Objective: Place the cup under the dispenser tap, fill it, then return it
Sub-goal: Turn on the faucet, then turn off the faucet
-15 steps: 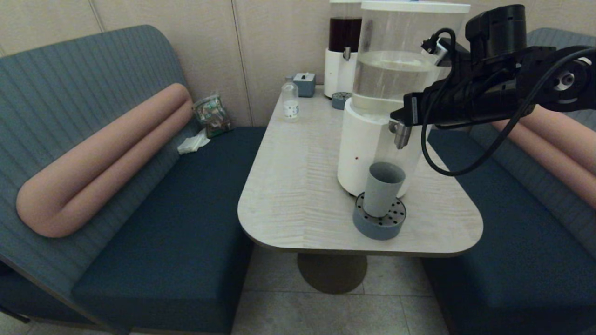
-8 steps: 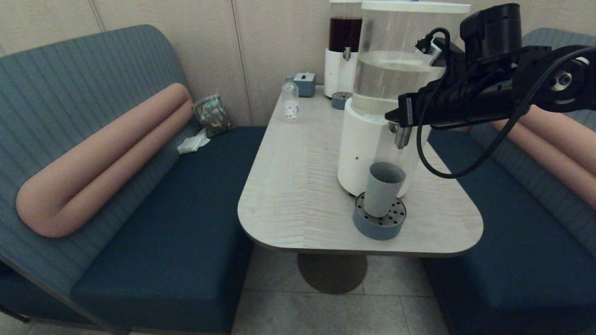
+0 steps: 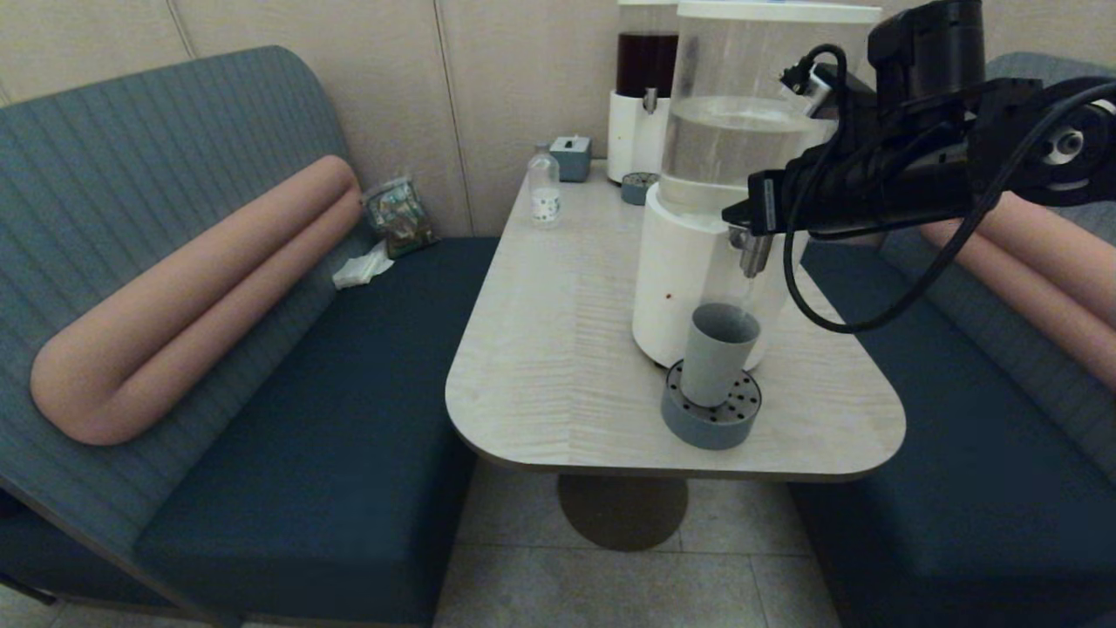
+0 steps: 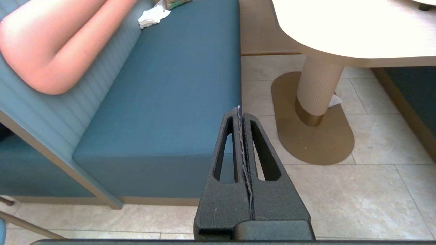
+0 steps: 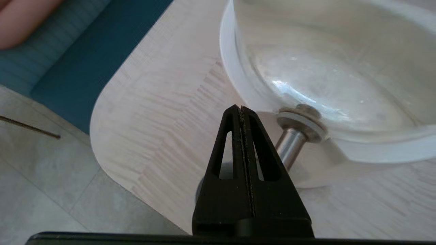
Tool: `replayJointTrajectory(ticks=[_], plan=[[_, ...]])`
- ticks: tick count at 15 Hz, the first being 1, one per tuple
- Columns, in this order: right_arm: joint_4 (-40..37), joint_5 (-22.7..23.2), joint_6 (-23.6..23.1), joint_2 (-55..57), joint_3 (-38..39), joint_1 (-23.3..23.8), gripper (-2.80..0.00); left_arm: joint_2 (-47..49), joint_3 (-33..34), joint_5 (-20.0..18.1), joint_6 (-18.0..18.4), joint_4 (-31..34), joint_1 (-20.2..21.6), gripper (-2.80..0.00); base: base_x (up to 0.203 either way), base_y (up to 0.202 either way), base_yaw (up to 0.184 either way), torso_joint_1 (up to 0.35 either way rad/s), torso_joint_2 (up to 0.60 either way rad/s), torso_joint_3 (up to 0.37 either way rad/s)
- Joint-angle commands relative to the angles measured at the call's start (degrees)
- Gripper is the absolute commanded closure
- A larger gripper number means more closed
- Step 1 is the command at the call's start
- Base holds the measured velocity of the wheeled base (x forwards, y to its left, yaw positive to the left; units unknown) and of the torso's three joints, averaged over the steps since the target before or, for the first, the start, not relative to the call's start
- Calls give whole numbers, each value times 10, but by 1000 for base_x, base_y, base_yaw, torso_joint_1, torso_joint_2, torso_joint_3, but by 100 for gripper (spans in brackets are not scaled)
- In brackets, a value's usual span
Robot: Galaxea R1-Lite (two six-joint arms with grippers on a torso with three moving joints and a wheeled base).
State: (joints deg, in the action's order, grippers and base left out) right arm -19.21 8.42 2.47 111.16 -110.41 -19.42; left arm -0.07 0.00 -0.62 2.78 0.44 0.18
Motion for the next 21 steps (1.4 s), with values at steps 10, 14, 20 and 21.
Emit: replayJointTrajectory(ticks=[10,14,20,21], plan=[[6,-2,-11,-181,123,0,0,0,0,0,0,0,1,0,0,0,0,0,0,0],[45,-1,-73,-307,298,-3,0,0,0,0,0,0,0,0,0,0,0,0,0,0],[56,-33,-134,-267,273,-42,0,0,0,0,0,0,0,0,0,0,0,0,0,0],[54,-41,-133,-244,253,-46,0,0,0,0,0,0,0,0,0,0,0,0,0,0]])
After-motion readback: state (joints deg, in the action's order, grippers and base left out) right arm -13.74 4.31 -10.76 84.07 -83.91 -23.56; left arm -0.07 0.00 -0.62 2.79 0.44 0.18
